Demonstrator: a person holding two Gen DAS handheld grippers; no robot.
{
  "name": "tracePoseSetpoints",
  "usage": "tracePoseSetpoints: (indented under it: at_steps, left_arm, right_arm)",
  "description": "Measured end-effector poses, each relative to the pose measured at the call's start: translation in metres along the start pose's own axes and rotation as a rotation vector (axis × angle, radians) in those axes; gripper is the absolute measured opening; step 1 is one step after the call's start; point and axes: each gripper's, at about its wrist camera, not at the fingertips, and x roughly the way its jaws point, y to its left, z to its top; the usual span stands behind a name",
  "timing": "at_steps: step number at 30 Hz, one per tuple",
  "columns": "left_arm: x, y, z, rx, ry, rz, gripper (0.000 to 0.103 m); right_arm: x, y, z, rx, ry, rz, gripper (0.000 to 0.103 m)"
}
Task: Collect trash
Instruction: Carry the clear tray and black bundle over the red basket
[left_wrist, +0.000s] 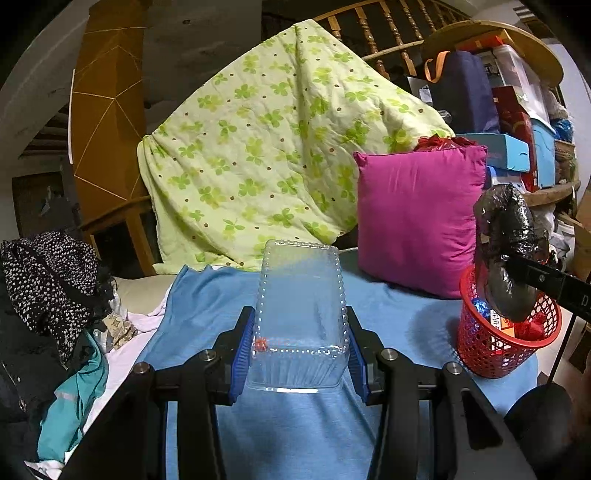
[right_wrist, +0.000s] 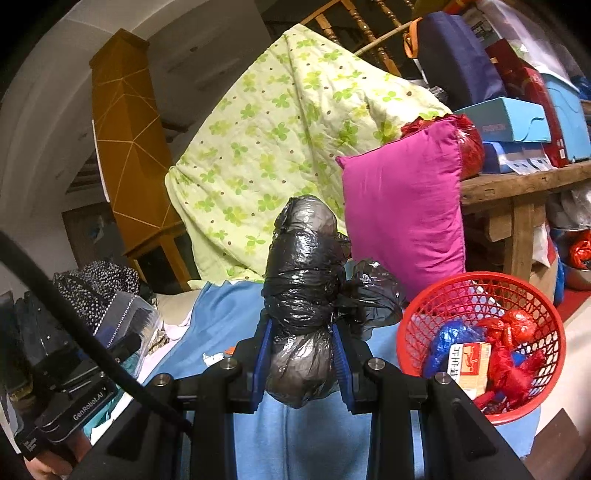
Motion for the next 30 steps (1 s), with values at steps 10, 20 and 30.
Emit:
tracePoseSetpoints:
  at_steps: [10,20,30]
  left_arm:
    - [0.002,-0.015,0.003,0.021,0.003,-0.015,0.047]
    - [0.005,-0.037,0.006,0.053,0.008,-0.034,0.047]
    - [0.01,-0.06,0.007,0.09,0.014,-0.057,0.047]
  right_arm:
    - [-0.009,-0.016,0.001,0.032,-0.012,-0.011,0.033]
    - [-0.021,-0.034,0.001,0.062,-0.026,-0.029,0.033]
    - [-0.032,-0.063,0.001,0.12,-0.044,-0.059,0.033]
